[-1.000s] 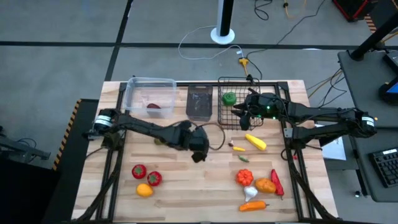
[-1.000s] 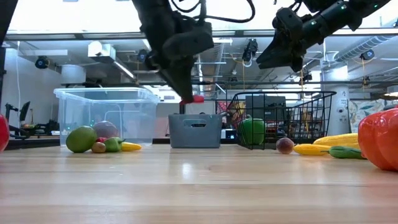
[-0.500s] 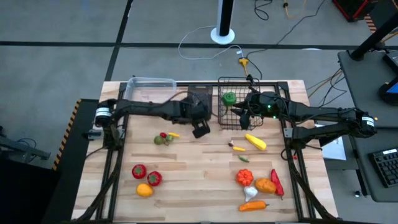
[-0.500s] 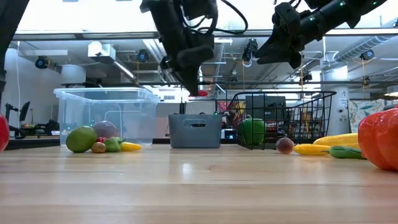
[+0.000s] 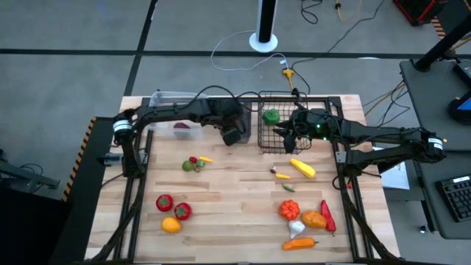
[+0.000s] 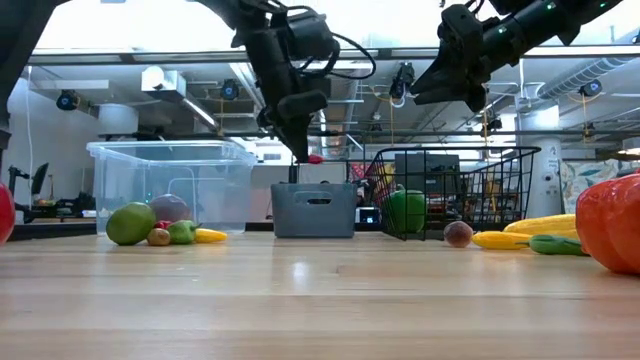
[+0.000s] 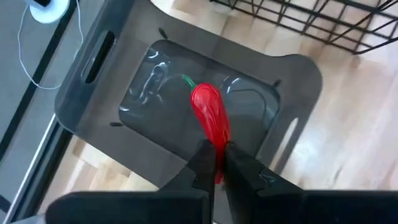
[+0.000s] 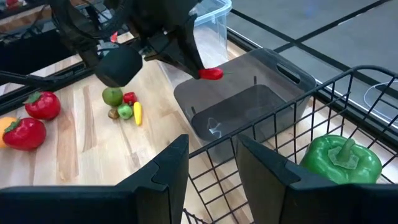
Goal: Sort produce into baskets
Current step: Put the red chili pepper into the black bin
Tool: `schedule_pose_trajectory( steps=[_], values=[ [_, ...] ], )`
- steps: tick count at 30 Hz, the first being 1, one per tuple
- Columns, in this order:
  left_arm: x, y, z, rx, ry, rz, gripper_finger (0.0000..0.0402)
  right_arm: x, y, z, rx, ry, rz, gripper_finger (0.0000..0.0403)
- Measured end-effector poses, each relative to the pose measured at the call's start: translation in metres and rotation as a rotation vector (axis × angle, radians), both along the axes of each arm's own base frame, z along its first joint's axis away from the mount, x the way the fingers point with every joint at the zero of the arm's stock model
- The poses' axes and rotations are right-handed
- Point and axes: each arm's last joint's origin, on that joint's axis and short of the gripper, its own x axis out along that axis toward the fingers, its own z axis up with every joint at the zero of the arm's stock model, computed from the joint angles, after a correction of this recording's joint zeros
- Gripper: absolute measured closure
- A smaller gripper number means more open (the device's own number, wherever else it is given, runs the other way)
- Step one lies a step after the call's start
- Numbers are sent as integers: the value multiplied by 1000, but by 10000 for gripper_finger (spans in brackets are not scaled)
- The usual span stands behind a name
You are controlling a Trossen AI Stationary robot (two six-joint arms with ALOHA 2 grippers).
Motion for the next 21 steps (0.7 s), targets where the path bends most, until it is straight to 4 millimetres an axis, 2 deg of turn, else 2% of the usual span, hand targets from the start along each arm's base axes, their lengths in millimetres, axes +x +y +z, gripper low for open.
schedule_pose_trajectory(
  steps=[8,21],
  values=[
    [0,2,0,11,4,-15,392,0,0,0,0,0,0,278],
    [0,2,0,10,-1,-3,330,0,0,-1,3,11,0,278]
  ],
)
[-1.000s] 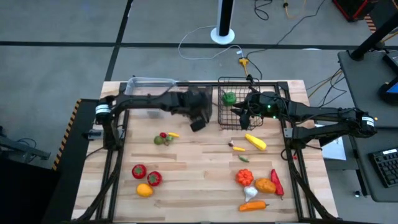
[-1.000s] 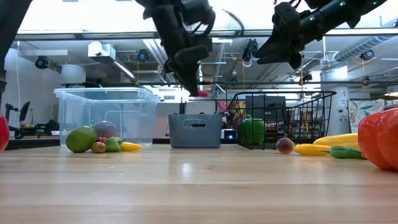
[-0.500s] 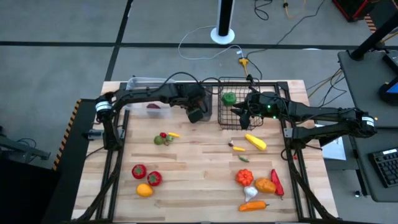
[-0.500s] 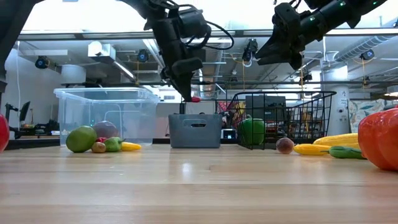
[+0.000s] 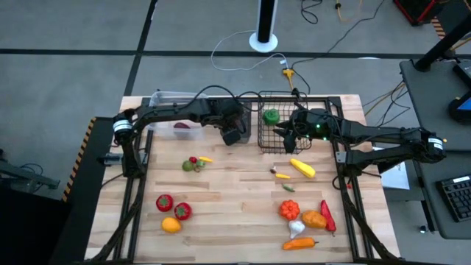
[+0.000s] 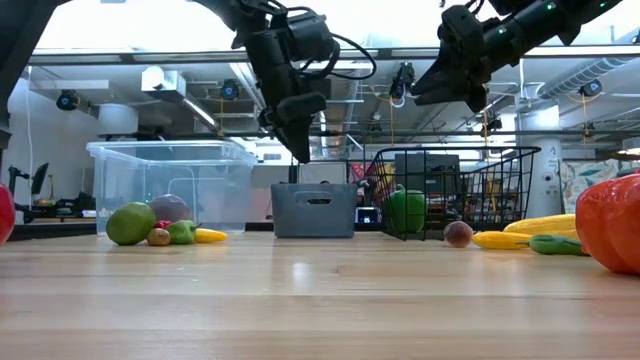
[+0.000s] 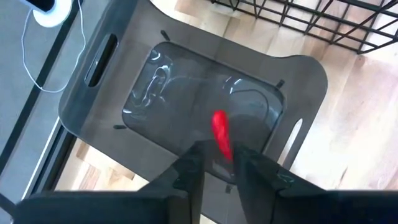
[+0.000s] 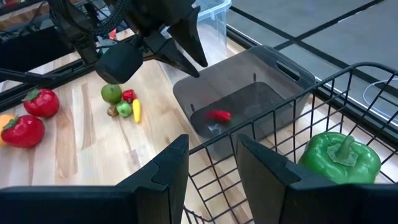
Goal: Sort produce into baskets
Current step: Put the red chili pepper into the black bin, then put the orange pumpkin into the wire basket
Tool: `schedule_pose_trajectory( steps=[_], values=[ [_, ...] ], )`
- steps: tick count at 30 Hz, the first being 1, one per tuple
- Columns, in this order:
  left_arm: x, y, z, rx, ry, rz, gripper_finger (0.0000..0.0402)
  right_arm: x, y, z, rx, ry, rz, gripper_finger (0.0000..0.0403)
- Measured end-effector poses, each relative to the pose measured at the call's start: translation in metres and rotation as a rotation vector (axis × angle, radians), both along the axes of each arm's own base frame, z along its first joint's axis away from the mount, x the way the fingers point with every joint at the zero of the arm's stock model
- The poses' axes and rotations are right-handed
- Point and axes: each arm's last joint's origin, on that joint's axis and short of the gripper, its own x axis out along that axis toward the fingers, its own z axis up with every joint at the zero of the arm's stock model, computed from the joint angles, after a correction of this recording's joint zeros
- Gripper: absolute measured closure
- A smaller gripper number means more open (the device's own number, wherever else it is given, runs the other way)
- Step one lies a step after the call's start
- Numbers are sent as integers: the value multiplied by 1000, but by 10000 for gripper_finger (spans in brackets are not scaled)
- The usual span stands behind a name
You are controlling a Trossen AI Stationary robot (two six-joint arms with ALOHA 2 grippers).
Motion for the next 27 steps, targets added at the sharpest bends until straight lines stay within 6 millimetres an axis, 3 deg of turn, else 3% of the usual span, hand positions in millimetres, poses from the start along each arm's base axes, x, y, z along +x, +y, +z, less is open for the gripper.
schedule_pose_trajectory(
  steps=[5,9,15,21,27],
  values=[
    [1,-5,0,-6,-3,4,308,0,0,0,0,2,0,278],
    [5,-25,2,-16,-6,-23,302,0,0,0,4,0,-1,278],
    [11,-88,12,134,-18,-71,301,3,6,6,69,-40,65,278],
    [5,-156,20,271,-32,-158,301,8,23,17,63,-67,147,278],
    [-15,-199,36,344,-90,-179,301,12,43,24,90,-88,226,278]
  ],
)
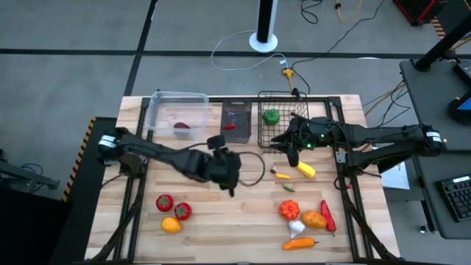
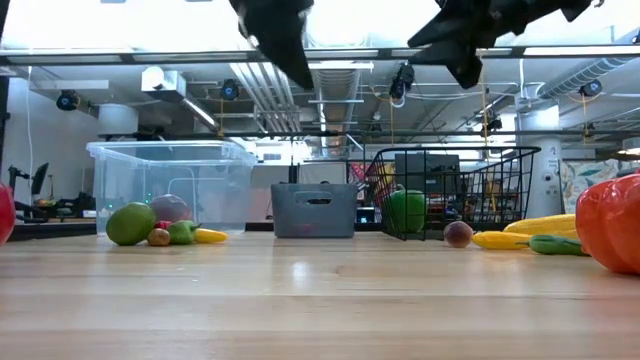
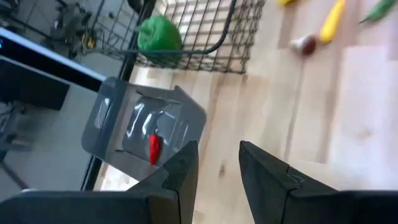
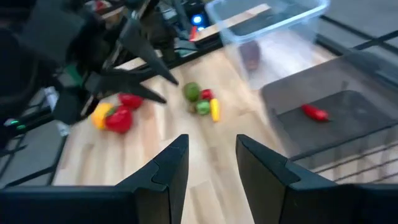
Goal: Sort produce into baskets
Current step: Put the orange pumpkin into the wire basket
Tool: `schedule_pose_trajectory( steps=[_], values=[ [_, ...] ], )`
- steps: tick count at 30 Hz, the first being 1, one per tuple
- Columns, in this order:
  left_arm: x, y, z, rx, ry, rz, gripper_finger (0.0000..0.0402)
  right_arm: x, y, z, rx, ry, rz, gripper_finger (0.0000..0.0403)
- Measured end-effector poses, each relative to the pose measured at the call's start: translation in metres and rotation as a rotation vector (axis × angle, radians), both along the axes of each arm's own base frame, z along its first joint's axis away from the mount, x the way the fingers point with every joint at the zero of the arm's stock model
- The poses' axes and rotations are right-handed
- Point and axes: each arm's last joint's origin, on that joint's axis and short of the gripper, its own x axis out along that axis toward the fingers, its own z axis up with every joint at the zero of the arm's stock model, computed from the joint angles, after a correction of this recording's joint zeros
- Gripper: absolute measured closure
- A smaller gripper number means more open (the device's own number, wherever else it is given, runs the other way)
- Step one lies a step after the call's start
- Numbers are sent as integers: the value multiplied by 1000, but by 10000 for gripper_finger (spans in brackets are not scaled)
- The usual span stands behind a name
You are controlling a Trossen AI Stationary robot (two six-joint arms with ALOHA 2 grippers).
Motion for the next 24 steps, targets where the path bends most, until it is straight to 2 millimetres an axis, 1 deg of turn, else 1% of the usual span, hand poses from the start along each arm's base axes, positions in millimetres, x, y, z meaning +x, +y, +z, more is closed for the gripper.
schedule_pose_trajectory(
  steps=[2,5,9,13,17,21,24],
  values=[
    [-8,-10,8,1,-31,-18,301,1,7,1,12,-4,27,278],
    [-18,-24,15,55,-73,-31,301,1,19,3,35,-10,70,278],
    [-32,-35,22,52,-137,-57,301,1,34,5,48,-14,104,278],
    [-46,-43,16,25,-180,-112,301,0,48,8,45,-22,122,278],
    [-60,-47,10,-114,-249,-225,301,-2,56,11,67,-14,134,278],
    [-69,-49,1,-251,-366,-394,301,1,61,13,80,26,132,278],
    [-76,-47,-3,-306,-479,-448,301,8,65,13,67,75,130,278]
  ],
)
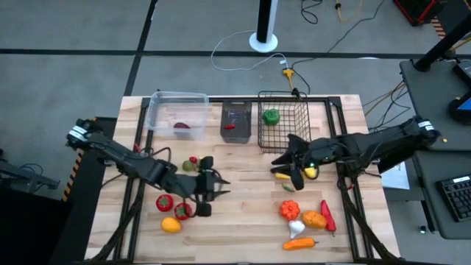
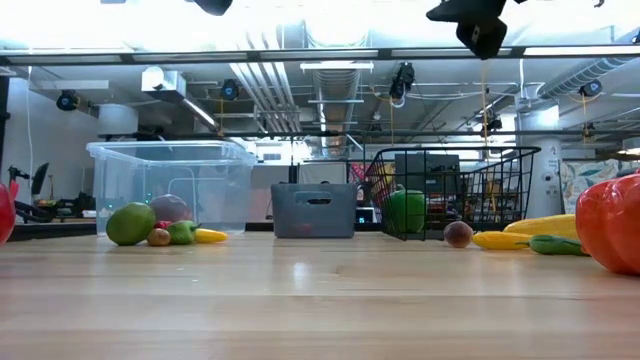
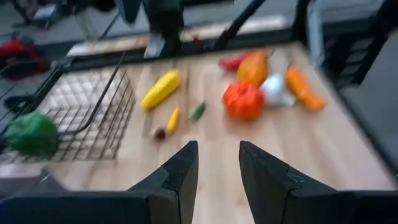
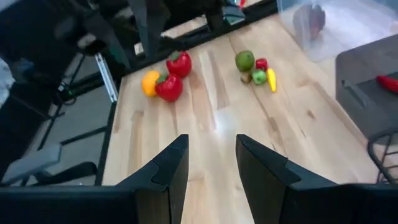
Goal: Sort produce into baskets
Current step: Put the orange pumpkin into the wire basket
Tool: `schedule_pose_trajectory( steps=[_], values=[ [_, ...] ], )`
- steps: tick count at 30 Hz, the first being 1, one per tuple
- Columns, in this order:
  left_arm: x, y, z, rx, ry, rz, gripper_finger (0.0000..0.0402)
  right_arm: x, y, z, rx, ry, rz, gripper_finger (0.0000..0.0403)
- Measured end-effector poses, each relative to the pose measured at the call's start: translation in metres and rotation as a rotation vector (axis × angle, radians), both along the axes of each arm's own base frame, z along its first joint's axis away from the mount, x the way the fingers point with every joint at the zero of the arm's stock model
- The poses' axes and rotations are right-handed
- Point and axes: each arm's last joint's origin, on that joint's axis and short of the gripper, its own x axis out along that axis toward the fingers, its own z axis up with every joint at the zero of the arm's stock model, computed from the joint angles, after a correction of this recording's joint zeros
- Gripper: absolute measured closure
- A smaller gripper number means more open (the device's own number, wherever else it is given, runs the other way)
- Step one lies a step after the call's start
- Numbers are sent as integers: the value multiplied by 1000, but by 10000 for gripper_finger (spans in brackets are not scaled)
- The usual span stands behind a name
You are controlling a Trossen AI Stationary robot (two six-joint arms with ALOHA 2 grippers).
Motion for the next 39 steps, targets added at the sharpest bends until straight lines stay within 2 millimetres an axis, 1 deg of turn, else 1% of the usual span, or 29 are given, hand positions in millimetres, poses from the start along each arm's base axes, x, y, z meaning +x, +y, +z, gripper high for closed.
schedule_pose_trajectory(
  steps=[4,7,12,15,18,23,32,35,39],
  values=[
    [-9,4,-8,-41,-70,0,301,12,3,-1,-27,134,0,278],
    [-16,7,-7,-87,-101,25,301,21,4,-5,-39,290,-15,278],
    [-24,13,-9,-103,-97,91,301,35,10,-11,-74,539,-27,278],
    [-26,14,-8,-106,-95,95,301,42,17,-17,-86,660,-31,278],
    [-26,14,-8,-104,-89,96,301,45,24,-22,-77,743,-41,278],
    [-28,15,-11,-93,-55,101,301,41,40,-26,-26,838,-54,278],
    [-28,15,-13,-92,-42,105,301,24,69,-23,98,869,-110,276],
    [-28,15,-13,-90,-42,104,301,19,79,-23,138,883,-121,264],
    [-28,15,-13,-87,-42,104,301,13,90,-24,242,937,-148,225]
  ],
)
